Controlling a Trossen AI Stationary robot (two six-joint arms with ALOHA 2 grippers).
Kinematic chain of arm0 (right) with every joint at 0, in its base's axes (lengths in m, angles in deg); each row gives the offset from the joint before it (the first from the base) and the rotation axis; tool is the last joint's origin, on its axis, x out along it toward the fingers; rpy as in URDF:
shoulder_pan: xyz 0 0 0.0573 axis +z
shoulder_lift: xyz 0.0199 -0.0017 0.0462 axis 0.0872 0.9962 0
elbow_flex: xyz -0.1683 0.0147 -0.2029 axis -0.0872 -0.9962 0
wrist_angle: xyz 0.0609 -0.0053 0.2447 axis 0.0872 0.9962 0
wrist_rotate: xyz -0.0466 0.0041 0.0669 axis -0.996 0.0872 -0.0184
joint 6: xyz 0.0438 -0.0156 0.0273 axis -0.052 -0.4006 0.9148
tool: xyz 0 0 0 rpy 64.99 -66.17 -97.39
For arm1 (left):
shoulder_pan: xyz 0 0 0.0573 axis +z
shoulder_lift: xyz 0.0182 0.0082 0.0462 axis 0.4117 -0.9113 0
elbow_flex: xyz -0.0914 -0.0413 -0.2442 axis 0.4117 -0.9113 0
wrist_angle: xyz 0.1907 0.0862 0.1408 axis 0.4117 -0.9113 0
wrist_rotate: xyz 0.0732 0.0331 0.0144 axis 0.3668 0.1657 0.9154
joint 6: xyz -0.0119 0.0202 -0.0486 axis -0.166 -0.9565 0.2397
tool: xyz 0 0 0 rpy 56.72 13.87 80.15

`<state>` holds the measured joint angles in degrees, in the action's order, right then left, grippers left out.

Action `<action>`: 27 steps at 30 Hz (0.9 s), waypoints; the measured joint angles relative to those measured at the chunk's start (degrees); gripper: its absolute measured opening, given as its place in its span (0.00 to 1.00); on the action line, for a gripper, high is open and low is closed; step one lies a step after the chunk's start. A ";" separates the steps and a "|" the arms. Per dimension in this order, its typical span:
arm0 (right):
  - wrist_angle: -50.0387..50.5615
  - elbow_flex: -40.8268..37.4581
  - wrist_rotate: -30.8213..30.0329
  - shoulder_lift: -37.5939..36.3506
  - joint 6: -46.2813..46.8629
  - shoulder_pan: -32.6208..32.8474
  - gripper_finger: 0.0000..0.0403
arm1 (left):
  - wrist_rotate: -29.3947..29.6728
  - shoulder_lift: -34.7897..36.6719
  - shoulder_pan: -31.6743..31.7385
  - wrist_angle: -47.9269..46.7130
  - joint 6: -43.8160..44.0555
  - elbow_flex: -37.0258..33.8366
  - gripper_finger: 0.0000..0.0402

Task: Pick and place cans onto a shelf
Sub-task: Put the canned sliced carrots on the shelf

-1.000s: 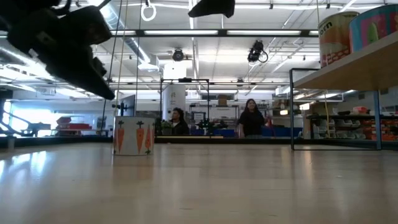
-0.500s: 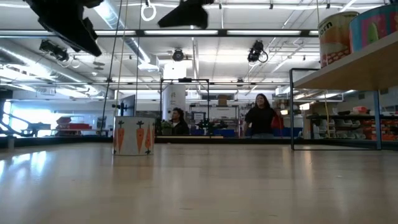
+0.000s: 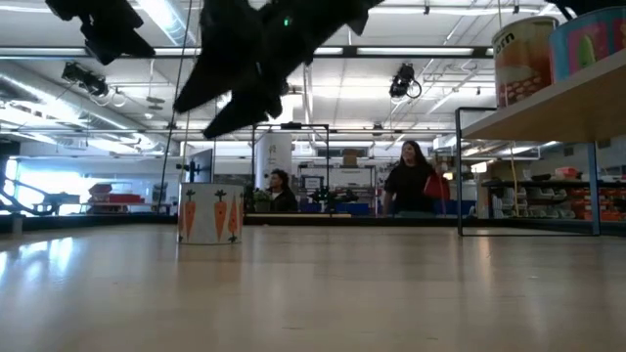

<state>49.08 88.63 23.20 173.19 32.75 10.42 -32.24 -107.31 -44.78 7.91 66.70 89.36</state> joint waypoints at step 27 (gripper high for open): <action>-3.13 -3.54 -0.29 5.51 2.30 -1.48 0.87 | 4.72 -1.60 0.00 5.87 1.38 -0.04 0.51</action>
<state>45.95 85.09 22.91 178.70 35.05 8.95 -27.52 -108.91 -44.78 13.78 68.07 89.32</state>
